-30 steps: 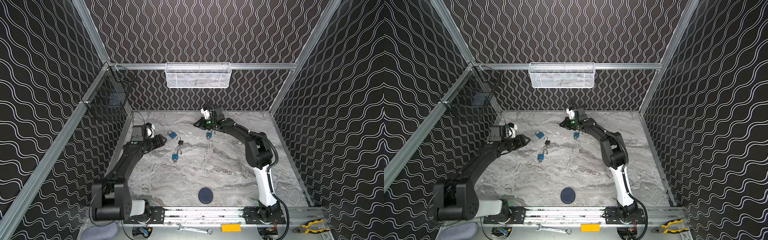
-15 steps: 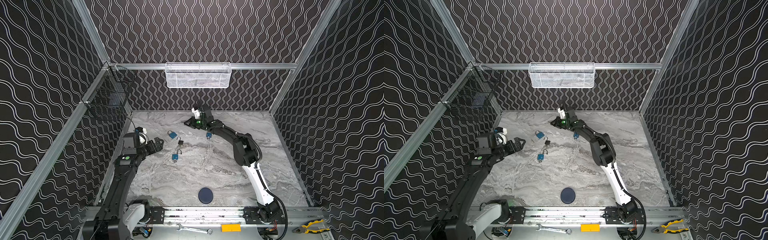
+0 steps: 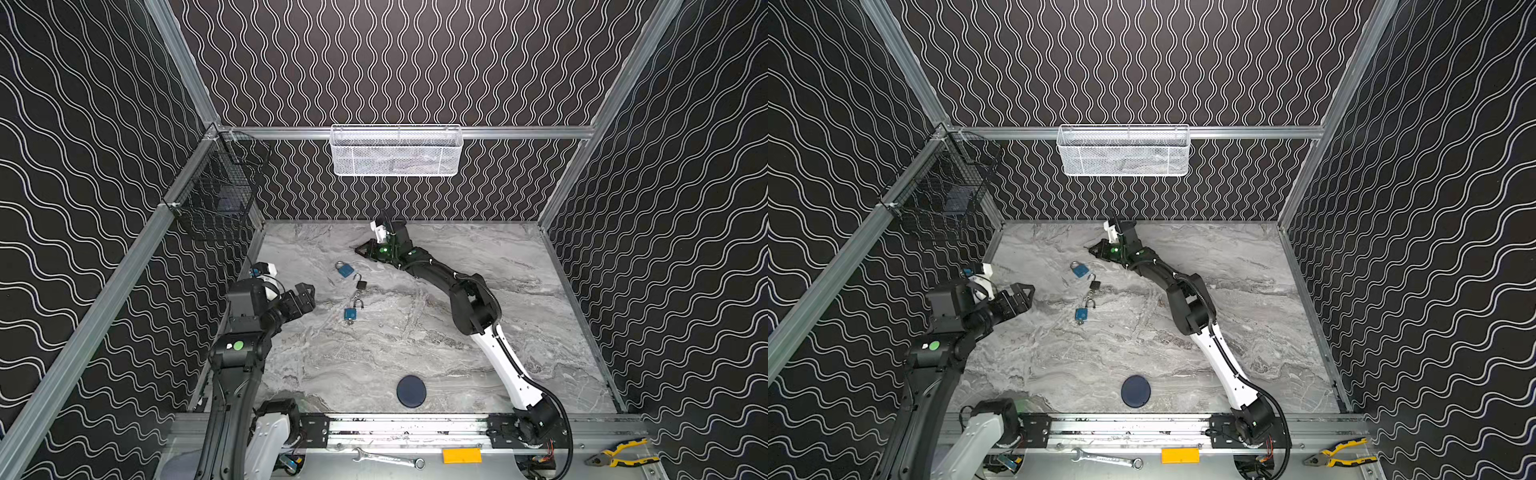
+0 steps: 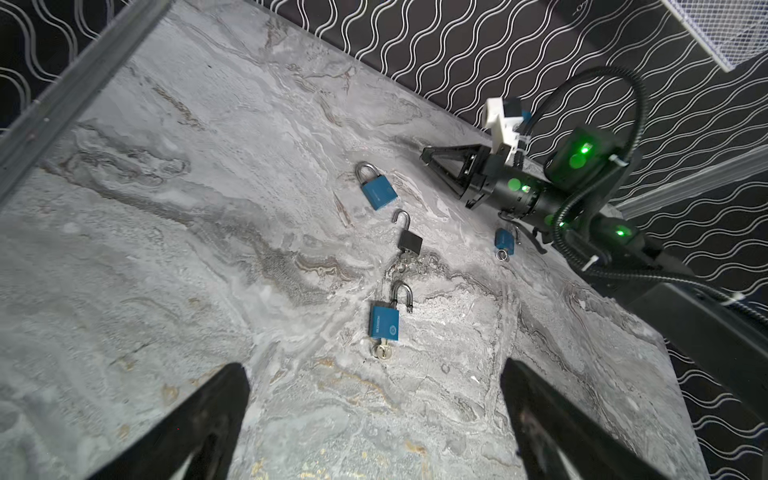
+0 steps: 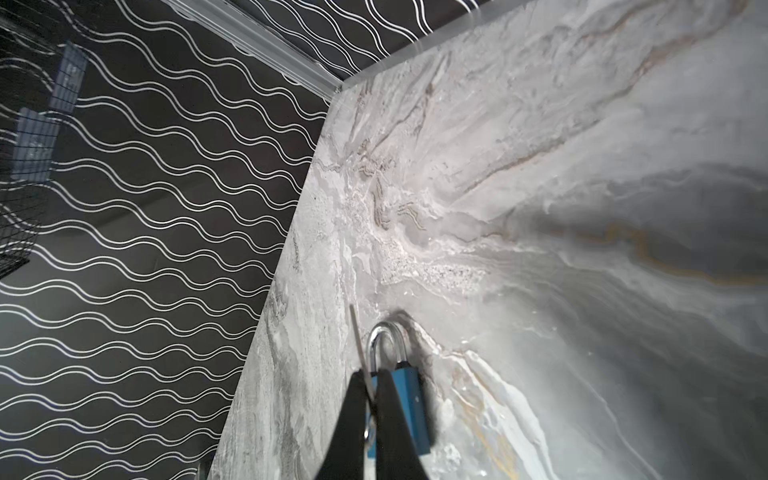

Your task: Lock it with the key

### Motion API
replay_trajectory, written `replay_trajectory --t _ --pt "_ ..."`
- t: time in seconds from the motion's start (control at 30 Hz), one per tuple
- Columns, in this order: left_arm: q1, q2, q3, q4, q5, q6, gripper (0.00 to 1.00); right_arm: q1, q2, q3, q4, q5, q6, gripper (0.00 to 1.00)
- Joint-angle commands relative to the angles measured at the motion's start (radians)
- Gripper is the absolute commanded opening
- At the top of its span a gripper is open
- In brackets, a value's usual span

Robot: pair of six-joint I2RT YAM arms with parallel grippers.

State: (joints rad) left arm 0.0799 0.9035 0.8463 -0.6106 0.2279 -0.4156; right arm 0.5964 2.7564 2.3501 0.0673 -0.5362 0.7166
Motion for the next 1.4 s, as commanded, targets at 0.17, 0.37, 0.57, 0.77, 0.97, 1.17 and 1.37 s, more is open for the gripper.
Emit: replay_trajectory --t 0.17,0.37,0.57,0.77,0.97,1.17,1.37 --pt "0.001 -0.005 0.052 -0.059 0.001 -0.020 0.98 0.011 0.037 0.030 0.045 0.018 0.019 0.10" --pt "0.001 -0.065 0.021 -0.019 0.008 -0.070 0.99 0.014 0.055 0.035 0.046 0.019 0.027 0.12" --pt "0.001 -0.064 0.027 -0.016 0.045 -0.103 0.99 0.014 0.067 0.038 0.030 0.041 0.022 0.15" --pt "0.003 -0.054 0.069 -0.052 0.037 -0.092 0.98 0.017 0.088 0.052 0.029 0.040 0.030 0.17" --pt "0.003 -0.075 0.068 -0.055 0.022 -0.109 0.99 0.016 0.077 0.029 0.027 0.039 0.029 0.27" --pt "0.001 -0.085 0.068 -0.059 0.009 -0.115 0.99 0.012 0.028 -0.007 0.010 0.045 -0.006 0.58" --pt "0.001 -0.093 0.080 -0.106 -0.026 -0.148 0.99 -0.003 -0.057 -0.066 -0.008 0.055 -0.056 1.00"
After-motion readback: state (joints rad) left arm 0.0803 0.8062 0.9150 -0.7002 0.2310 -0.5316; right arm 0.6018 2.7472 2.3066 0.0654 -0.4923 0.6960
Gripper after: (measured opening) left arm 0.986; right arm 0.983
